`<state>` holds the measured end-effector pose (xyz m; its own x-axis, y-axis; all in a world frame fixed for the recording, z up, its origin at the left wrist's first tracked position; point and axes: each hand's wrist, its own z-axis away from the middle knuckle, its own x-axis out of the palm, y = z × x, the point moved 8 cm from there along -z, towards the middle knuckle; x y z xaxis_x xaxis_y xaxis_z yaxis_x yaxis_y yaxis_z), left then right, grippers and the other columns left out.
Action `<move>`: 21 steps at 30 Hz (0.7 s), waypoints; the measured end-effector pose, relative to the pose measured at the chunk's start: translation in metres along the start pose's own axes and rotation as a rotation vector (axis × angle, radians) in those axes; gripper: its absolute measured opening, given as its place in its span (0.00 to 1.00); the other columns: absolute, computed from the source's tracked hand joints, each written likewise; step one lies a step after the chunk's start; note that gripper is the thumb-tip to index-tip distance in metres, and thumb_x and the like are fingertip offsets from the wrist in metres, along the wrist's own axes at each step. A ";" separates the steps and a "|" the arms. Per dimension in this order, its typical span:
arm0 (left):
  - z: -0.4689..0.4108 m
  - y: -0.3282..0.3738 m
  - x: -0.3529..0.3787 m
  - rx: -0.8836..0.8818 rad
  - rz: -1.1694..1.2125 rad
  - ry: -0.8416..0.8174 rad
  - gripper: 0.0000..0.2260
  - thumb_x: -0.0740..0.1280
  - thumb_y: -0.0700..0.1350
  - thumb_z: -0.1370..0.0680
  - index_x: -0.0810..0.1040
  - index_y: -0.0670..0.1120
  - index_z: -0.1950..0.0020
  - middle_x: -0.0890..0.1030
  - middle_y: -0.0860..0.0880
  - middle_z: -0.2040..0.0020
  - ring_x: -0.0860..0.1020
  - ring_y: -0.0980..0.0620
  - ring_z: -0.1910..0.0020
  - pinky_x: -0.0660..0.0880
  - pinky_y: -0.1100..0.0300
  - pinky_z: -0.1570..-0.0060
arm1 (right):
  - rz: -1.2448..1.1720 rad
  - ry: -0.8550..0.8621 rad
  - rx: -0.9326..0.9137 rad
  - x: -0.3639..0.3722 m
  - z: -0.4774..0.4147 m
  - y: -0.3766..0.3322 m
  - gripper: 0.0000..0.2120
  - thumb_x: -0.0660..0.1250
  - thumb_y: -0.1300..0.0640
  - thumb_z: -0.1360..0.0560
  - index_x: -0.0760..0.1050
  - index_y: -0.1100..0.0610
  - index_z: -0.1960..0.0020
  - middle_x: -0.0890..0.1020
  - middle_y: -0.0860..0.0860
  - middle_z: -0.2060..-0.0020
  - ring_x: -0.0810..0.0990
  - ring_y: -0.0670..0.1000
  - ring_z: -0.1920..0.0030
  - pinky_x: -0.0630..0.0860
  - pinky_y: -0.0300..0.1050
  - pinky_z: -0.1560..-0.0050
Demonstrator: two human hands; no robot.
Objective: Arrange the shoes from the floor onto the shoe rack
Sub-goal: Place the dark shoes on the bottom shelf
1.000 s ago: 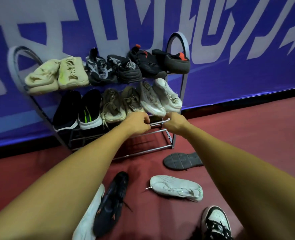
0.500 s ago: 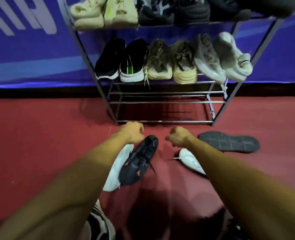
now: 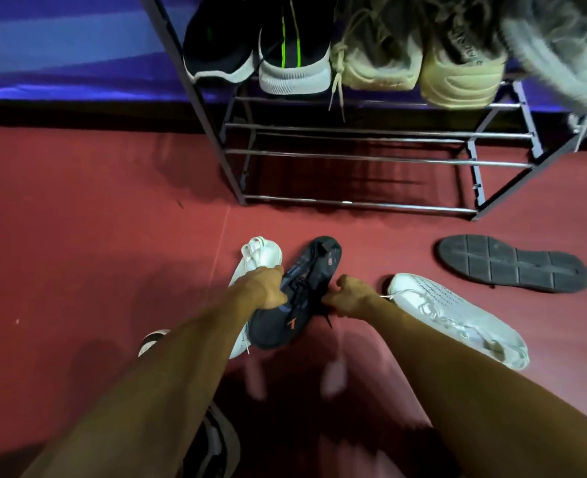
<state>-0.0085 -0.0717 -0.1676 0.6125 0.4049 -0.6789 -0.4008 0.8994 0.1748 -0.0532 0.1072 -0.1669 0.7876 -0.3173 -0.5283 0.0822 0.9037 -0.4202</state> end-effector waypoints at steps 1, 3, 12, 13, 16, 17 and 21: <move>-0.004 -0.002 0.004 0.006 0.008 -0.008 0.15 0.68 0.50 0.26 0.71 0.48 0.41 0.79 0.45 0.42 0.77 0.42 0.44 0.75 0.53 0.49 | -0.026 -0.002 0.026 0.003 -0.008 0.004 0.22 0.68 0.47 0.25 0.73 0.61 0.38 0.82 0.62 0.42 0.81 0.61 0.42 0.69 0.44 0.55; -0.011 -0.005 0.008 0.016 0.024 0.005 0.13 0.68 0.49 0.25 0.70 0.49 0.44 0.78 0.45 0.43 0.77 0.42 0.44 0.75 0.52 0.48 | -0.106 -0.010 0.055 0.008 -0.018 0.006 0.13 0.69 0.50 0.25 0.74 0.57 0.46 0.82 0.60 0.43 0.81 0.60 0.45 0.72 0.45 0.54; -0.014 -0.009 0.003 0.009 0.095 0.141 0.15 0.66 0.47 0.24 0.74 0.53 0.37 0.79 0.46 0.43 0.78 0.42 0.44 0.76 0.53 0.48 | -0.621 0.033 0.117 0.050 -0.039 0.000 0.24 0.71 0.64 0.29 0.61 0.54 0.41 0.79 0.61 0.50 0.83 0.65 0.49 0.81 0.64 0.49; -0.012 -0.010 0.000 0.002 0.103 0.168 0.17 0.66 0.46 0.24 0.73 0.53 0.35 0.79 0.46 0.42 0.78 0.42 0.43 0.75 0.53 0.47 | -0.601 0.052 0.104 0.046 -0.040 -0.001 0.23 0.71 0.63 0.29 0.61 0.53 0.43 0.79 0.60 0.52 0.83 0.65 0.51 0.81 0.64 0.49; -0.001 -0.010 -0.010 0.022 0.116 0.254 0.15 0.64 0.46 0.22 0.73 0.51 0.36 0.80 0.44 0.44 0.78 0.40 0.44 0.74 0.54 0.49 | -0.508 0.089 0.038 0.027 -0.035 -0.010 0.24 0.72 0.59 0.31 0.62 0.52 0.41 0.80 0.60 0.58 0.80 0.61 0.59 0.81 0.60 0.54; 0.005 -0.009 -0.015 0.033 0.120 0.277 0.13 0.63 0.46 0.22 0.72 0.51 0.38 0.80 0.44 0.45 0.78 0.40 0.45 0.74 0.53 0.51 | -0.479 0.091 0.004 0.020 -0.032 -0.013 0.26 0.73 0.57 0.31 0.62 0.51 0.39 0.80 0.60 0.59 0.79 0.60 0.60 0.80 0.58 0.56; 0.031 -0.007 -0.049 0.065 0.201 0.367 0.09 0.60 0.46 0.22 0.71 0.53 0.43 0.80 0.45 0.50 0.79 0.39 0.52 0.78 0.48 0.51 | -0.460 0.097 -0.130 -0.016 -0.002 -0.036 0.31 0.74 0.58 0.29 0.64 0.46 0.32 0.79 0.54 0.64 0.76 0.52 0.66 0.70 0.40 0.70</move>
<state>-0.0142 -0.0923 -0.1135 0.2383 0.4982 -0.8337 -0.4368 0.8217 0.3662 -0.0705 0.0794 -0.1448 0.6266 -0.7062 -0.3297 0.3265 0.6220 -0.7117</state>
